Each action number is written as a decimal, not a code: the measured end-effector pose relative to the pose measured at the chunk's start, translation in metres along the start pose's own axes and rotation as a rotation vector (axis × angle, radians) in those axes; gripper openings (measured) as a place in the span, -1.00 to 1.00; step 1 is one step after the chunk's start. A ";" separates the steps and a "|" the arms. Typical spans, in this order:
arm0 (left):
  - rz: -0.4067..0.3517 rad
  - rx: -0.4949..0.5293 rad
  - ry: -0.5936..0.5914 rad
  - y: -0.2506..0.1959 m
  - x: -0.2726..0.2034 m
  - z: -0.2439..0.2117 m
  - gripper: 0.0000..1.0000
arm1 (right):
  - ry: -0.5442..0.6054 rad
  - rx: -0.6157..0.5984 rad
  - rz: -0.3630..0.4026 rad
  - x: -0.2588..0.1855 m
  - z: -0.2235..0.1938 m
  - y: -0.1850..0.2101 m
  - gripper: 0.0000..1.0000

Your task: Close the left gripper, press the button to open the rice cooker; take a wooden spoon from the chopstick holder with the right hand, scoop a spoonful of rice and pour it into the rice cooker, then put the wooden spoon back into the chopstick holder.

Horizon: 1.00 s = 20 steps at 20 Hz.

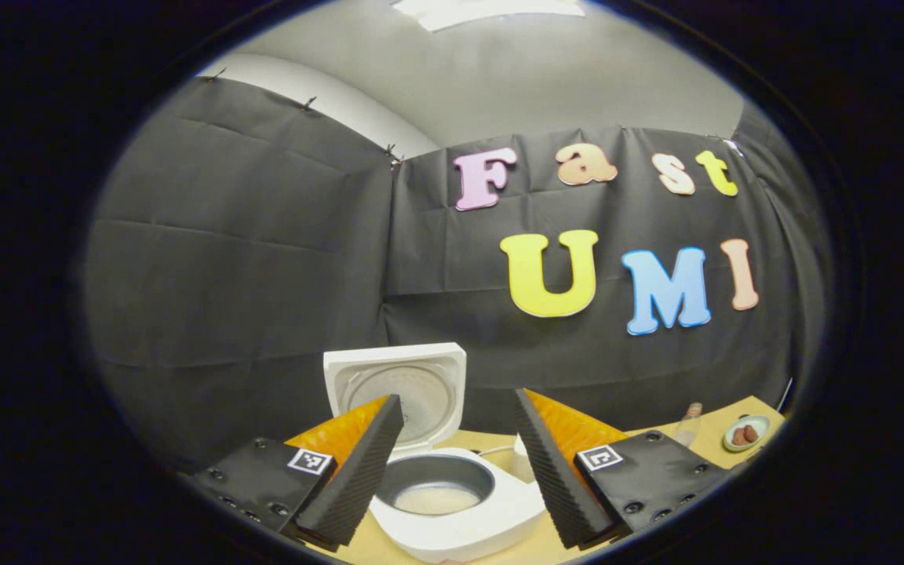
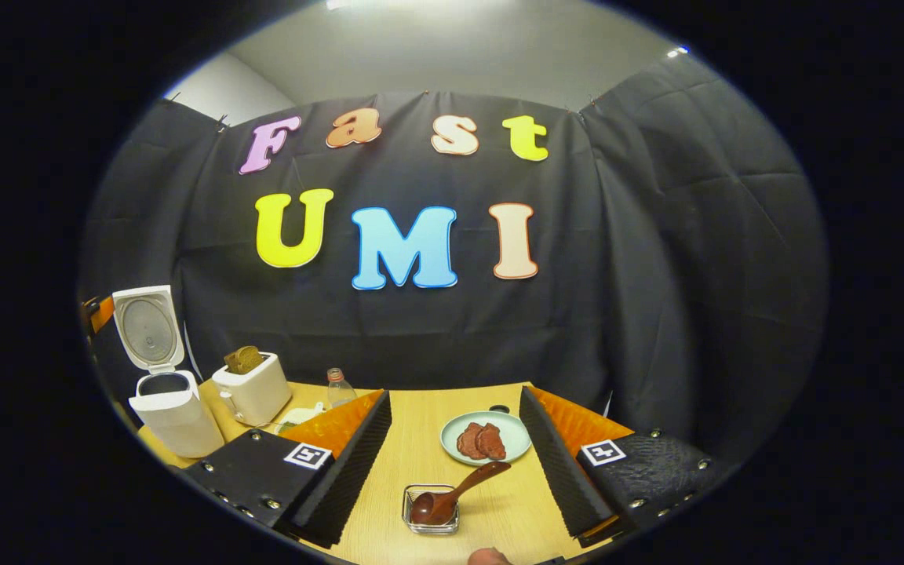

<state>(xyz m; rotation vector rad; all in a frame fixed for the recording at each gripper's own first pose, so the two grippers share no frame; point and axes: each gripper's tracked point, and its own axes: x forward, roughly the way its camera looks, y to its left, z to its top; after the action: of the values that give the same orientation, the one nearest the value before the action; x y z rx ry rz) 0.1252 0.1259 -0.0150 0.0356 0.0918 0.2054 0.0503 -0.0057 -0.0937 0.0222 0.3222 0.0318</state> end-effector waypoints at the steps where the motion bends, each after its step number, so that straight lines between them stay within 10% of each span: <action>1: 0.008 0.000 -0.005 0.006 0.012 0.005 0.90 | -0.008 -0.003 -0.011 -0.004 0.003 0.000 1.00; 20: 0.151 -0.009 0.055 0.107 0.262 0.008 0.90 | 0.019 -0.007 -0.204 -0.050 -0.016 -0.002 1.00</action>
<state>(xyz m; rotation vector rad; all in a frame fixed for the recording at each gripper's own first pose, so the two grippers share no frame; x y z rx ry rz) 0.3600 0.2845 -0.0248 0.0279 0.1428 0.3576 -0.0016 -0.0093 -0.0930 -0.0180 0.3419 -0.1690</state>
